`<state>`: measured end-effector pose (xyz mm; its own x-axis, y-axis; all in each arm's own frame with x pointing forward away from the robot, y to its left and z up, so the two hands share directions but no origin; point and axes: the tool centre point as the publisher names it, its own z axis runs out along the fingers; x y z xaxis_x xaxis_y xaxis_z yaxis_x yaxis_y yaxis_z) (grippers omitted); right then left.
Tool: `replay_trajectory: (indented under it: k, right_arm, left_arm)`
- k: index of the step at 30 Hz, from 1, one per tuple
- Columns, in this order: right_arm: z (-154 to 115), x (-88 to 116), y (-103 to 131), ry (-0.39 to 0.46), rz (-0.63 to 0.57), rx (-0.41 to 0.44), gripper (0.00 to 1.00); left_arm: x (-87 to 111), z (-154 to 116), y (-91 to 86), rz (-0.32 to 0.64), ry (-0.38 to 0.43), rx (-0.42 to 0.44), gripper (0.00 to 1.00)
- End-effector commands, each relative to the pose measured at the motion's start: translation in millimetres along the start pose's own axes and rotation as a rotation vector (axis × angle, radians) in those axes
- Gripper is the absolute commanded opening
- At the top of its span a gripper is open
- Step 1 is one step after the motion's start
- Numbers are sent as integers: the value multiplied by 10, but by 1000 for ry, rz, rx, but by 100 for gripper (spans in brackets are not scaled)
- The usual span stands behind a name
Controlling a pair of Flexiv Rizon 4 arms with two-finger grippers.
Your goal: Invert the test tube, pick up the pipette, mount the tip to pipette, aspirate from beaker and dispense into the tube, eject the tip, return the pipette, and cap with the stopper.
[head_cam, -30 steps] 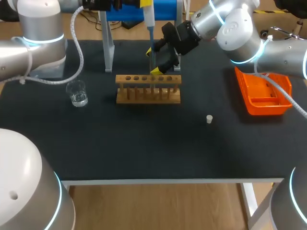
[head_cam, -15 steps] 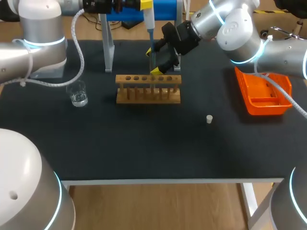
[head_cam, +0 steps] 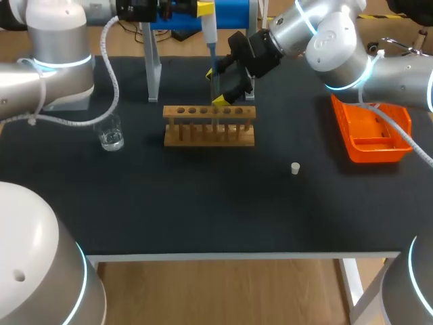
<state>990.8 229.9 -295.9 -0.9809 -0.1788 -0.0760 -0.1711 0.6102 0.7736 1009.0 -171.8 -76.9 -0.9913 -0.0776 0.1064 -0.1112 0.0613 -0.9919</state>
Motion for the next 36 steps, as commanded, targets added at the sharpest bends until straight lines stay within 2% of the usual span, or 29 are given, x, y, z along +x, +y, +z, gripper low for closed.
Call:
replay_trajectory:
  k: [1, 36]
  right_arm:
    - [-13, -13, -1, 5, 0, 2, 100]
    - [-13, -13, -1, 5, 0, 2, 100]
  left_arm:
    - [13, -6, 5, 0, -2, -1, 0]
    - [23, -8, 10, 1, -5, -11, 0]
